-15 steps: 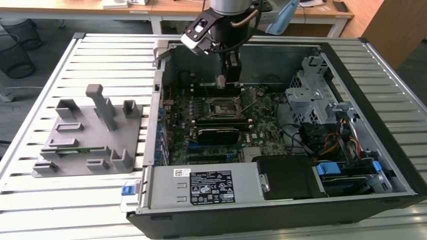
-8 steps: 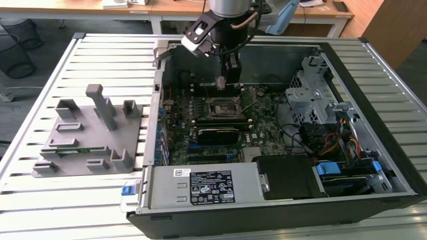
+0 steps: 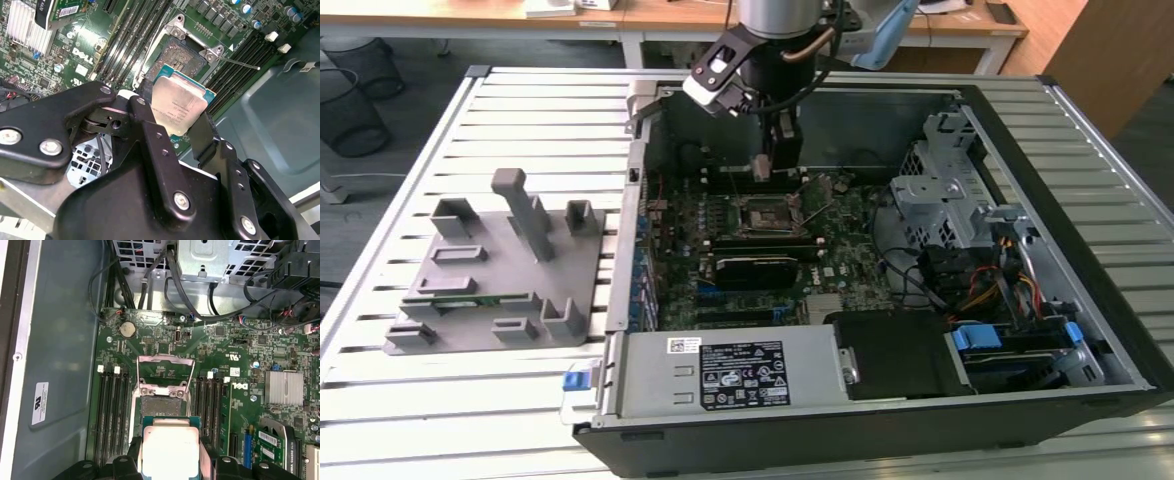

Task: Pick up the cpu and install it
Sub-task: 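Place the cpu into insertion slot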

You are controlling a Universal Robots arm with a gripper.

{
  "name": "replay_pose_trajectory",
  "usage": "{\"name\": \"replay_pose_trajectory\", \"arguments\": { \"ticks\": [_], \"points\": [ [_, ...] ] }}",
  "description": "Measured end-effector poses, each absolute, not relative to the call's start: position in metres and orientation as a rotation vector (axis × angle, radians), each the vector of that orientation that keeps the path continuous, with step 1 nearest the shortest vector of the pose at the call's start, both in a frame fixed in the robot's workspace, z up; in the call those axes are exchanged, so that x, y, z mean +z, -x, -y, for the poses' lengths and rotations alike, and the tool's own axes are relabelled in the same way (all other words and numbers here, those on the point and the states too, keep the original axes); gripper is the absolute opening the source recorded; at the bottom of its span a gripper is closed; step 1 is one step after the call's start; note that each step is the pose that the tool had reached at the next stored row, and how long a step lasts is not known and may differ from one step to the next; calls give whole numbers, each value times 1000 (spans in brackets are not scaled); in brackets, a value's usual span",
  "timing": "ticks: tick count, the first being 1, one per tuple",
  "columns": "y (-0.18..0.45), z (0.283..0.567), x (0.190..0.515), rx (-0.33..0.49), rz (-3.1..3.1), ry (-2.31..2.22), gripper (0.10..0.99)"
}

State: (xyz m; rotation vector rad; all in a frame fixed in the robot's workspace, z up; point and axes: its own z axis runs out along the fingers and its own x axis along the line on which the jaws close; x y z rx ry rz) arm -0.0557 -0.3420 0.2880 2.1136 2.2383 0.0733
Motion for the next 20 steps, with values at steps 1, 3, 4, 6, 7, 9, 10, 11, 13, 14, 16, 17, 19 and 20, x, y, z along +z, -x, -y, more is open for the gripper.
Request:
{"name": "replay_pose_trajectory", "arguments": {
  "ticks": [1, 3, 4, 6, 7, 9, 10, 11, 13, 14, 16, 17, 19, 20],
  "points": [
    [56, 342, 288, 73, -2238, -2114, 537],
    [56, 342, 287, 73, -2238, -2114, 537],
    [56, 342, 286, 73, -2238, -2114, 537],
    [56, 341, 285, 73, -2238, -2114, 537],
    [56, 341, 285, 73, -2238, -2114, 537],
    [56, 341, 284, 73, -2238, -2114, 537],
    [56, 341, 283, 73, -2238, -2114, 537],
    [56, 341, 283, 73, -2238, -2114, 537],
    [56, 340, 282, 73, -2238, -2114, 537],
    [56, 340, 282, 73, -2238, -2114, 537],
    [56, 340, 281, 73, -2238, -2114, 537],
    [56, 339, 280, 73, -2238, -2114, 537],
    [56, 339, 279, 73, -2238, -2114, 537],
    [56, 339, 279, 73, -2238, -2114, 537]
  ]
}}
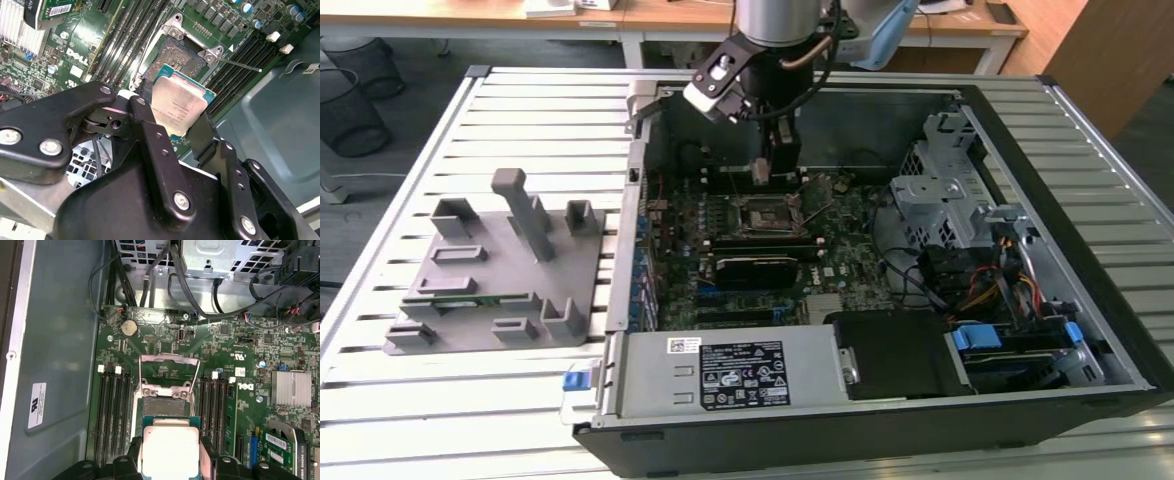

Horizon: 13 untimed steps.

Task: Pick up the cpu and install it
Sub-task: 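Place the cpu into insertion slot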

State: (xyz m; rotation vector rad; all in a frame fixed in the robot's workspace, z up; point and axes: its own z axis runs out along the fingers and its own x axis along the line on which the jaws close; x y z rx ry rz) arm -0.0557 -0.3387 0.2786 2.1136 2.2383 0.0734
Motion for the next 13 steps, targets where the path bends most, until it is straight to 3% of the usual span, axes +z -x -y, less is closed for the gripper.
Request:
{"name": "replay_pose_trajectory", "arguments": {
  "ticks": [13],
  "points": [
    [56, 337, 268, 73, -2238, -2114, 537]
  ]
}}
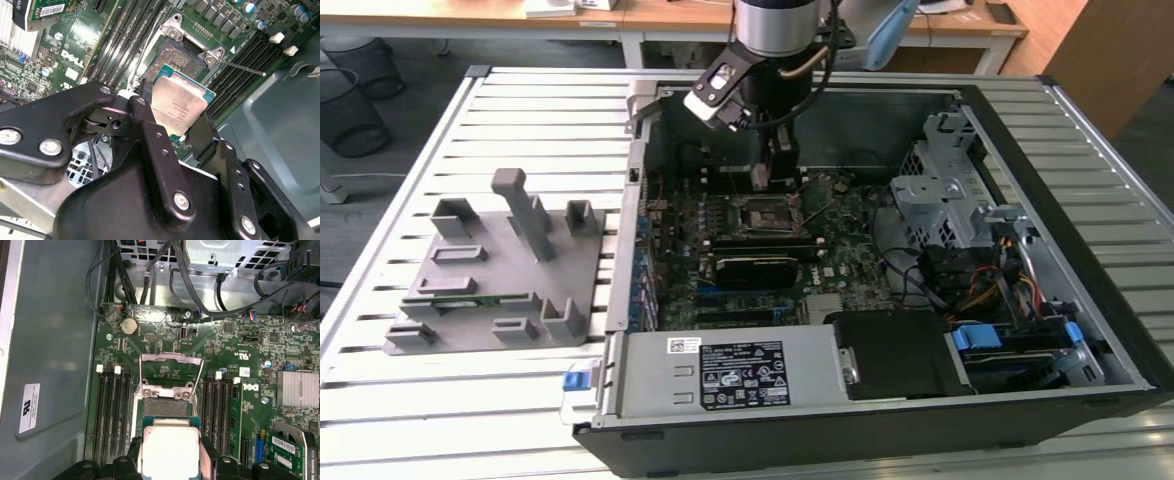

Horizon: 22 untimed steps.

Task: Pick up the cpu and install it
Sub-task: 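Place the cpu into insertion slot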

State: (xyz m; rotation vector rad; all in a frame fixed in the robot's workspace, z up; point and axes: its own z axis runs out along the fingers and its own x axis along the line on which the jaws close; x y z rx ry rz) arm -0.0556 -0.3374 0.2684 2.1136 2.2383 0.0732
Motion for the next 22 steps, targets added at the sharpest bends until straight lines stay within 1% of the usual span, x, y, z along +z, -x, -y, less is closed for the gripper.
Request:
{"name": "replay_pose_trajectory", "arguments": {
  "ticks": [22],
  "points": [
    [56, 337, 254, 73, -2237, -2115, 537]
  ]
}}
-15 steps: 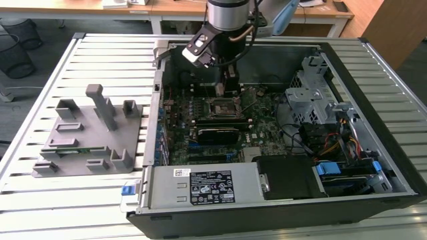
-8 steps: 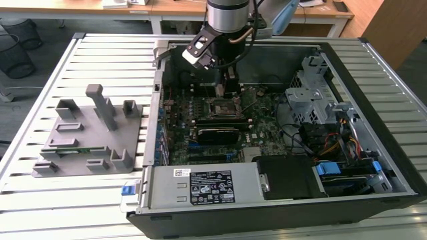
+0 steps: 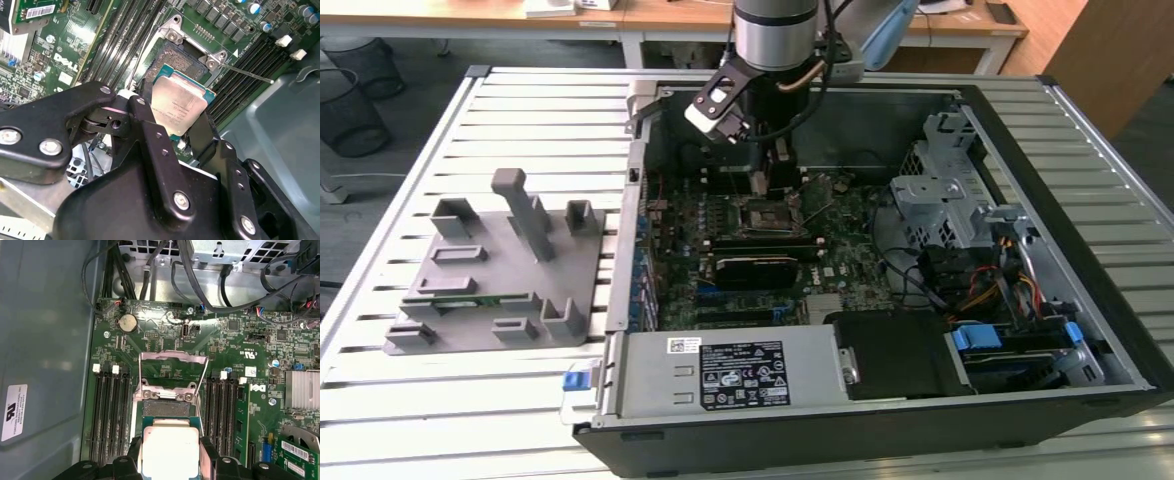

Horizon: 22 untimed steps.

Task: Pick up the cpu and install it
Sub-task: 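Place the cpu into insertion slot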

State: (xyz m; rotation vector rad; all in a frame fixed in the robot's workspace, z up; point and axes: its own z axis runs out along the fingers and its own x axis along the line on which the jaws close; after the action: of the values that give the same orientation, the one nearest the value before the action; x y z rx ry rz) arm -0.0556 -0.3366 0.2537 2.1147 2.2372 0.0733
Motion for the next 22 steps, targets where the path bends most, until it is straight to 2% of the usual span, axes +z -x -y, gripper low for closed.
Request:
{"name": "replay_pose_trajectory", "arguments": {
  "ticks": [22],
  "points": [
    [55, 335, 234, 72, -2221, -2131, 537]
  ]
}}
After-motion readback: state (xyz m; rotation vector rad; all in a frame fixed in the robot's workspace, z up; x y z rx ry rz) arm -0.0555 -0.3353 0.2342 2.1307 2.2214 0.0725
